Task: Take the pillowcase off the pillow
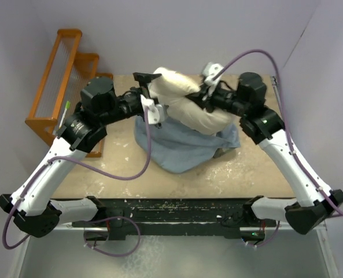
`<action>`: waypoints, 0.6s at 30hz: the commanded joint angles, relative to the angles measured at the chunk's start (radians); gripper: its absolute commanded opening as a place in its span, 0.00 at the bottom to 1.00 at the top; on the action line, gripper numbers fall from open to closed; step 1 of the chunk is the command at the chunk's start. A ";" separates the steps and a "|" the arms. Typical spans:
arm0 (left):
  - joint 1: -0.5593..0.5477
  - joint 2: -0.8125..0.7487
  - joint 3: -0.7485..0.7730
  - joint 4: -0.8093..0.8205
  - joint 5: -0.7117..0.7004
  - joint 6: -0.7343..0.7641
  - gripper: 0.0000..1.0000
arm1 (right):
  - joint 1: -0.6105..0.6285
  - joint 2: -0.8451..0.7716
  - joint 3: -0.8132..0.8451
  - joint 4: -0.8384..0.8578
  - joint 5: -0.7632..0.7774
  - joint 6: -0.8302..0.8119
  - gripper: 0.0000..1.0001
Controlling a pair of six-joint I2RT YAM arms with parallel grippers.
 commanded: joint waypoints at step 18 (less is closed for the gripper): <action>0.518 0.118 -0.301 -0.109 0.144 -0.436 0.99 | -0.622 -0.064 -0.350 1.294 -0.366 1.413 0.00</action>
